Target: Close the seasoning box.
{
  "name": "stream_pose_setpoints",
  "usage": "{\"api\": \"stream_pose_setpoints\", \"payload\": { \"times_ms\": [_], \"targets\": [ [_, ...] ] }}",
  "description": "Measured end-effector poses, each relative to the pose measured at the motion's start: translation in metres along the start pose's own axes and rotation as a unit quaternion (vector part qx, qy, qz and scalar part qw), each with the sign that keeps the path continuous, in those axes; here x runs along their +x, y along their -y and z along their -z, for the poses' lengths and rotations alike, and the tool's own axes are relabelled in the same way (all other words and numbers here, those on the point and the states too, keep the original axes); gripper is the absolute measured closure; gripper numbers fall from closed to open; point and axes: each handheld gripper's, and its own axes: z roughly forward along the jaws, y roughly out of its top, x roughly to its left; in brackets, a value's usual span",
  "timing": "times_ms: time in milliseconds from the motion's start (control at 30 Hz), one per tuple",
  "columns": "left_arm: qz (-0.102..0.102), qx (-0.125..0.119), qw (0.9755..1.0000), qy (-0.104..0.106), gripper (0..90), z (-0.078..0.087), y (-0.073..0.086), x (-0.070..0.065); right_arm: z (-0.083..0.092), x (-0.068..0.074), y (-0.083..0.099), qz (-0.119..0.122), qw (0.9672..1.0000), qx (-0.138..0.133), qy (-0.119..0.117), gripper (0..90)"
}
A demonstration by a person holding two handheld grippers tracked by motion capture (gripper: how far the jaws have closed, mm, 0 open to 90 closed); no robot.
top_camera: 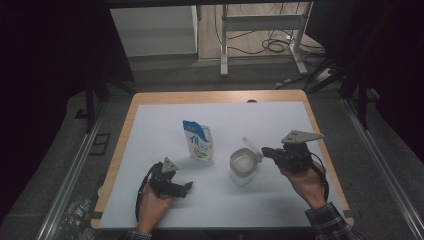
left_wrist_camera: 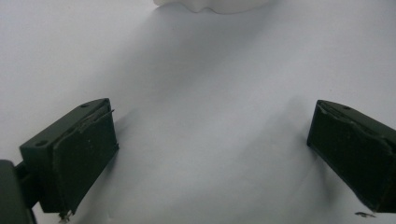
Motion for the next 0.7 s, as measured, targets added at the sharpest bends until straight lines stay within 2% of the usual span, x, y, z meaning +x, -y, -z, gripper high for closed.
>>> {"api": "stream_pose_setpoints", "payload": {
  "times_ms": [200,367,700],
  "targets": [
    [0.000,0.000,1.0000,0.000,1.6,0.000,0.000,0.000,-0.004,0.006,0.000,0.008,0.9999,0.004,-0.007,88.8],
    [0.000,0.000,1.0000,0.000,1.6,0.000,0.000,0.000,0.000,0.007,0.003,0.010,0.9999,0.000,-0.011,88.8],
    [0.000,0.000,1.0000,-0.001,1.6,0.000,0.000,0.000,0.008,0.011,0.022,0.010,0.9997,-0.003,-0.023,88.8]
  ]
}}
